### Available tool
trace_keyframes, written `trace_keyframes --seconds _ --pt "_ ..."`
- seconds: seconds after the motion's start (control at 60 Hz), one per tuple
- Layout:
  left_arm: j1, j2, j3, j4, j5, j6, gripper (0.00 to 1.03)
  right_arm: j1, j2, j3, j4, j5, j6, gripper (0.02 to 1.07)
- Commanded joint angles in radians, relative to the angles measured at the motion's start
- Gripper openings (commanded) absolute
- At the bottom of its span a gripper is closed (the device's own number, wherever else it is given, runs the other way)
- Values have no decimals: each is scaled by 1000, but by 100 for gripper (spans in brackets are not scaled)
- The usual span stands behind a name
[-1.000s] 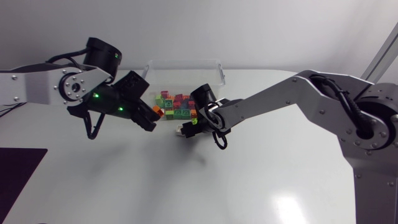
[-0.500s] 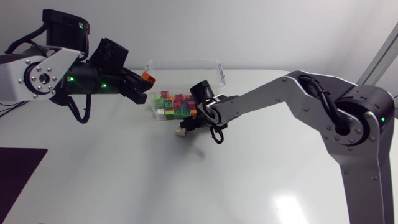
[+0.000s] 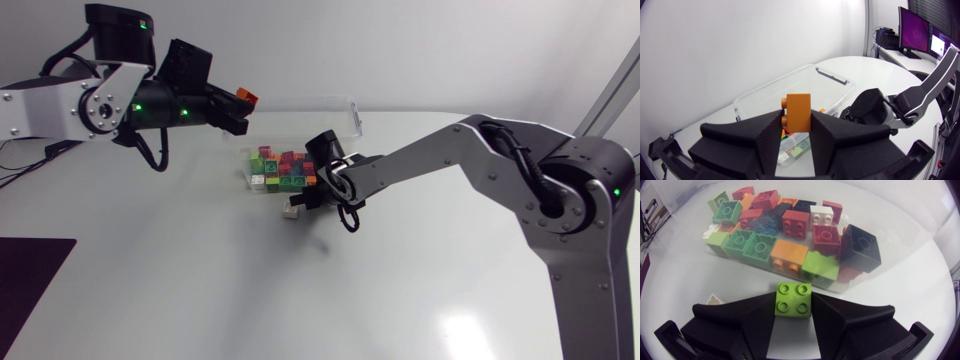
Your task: Place the duplo bricks in the container
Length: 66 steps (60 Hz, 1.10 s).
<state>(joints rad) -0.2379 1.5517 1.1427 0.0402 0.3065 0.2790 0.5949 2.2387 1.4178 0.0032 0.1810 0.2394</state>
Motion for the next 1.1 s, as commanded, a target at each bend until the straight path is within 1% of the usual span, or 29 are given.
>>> trace_keyframes --seconds 0.0,0.183,0.233,0.3,0.333,0.367,0.4,0.45,0.517,0.583,0.717,0.783,0.85,0.9,1.05,1.083 --pt "8 79 74 17 5 -32 29 13 -67 -71 1 8 17 43" --pt "5 191 184 15 0 -55 30 28 -202 -181 18 17 8 43" --pt "2 219 207 15 -4 -61 33 34 -238 -207 18 17 8 43" --pt "-1 263 246 13 -21 -72 44 42 -281 -241 18 18 8 43" --pt "-1 285 264 12 -24 -75 52 45 -301 -253 18 18 8 43" --pt "-1 301 279 7 -32 -75 61 46 -321 -266 20 18 8 43" --pt "-5 323 298 3 -44 -75 75 49 -346 -278 20 20 8 43" --pt "-6 346 316 -5 -66 -73 88 51 -376 -293 20 25 6 43" --pt "-5 358 322 -11 -73 -73 97 52 -416 -309 18 34 1 43" --pt "0 358 318 -19 -81 -72 98 52 -456 -321 17 37 -3 43" --pt "20 314 299 -99 -81 -72 98 45 -525 -329 4 44 -12 43" --pt "34 262 267 -164 -81 -69 98 40 -553 -326 -6 44 -14 43" --pt "49 222 230 -186 -81 -67 98 37 -567 -322 -8 44 -17 43" --pt "58 183 203 -221 -81 -64 98 36 -573 -315 -9 44 -20 43" --pt "74 54 121 -250 -69 -64 98 28 -577 -269 -31 44 -23 43" --pt "74 31 115 -280 -66 -66 98 28 -577 -255 -35 44 -23 43"
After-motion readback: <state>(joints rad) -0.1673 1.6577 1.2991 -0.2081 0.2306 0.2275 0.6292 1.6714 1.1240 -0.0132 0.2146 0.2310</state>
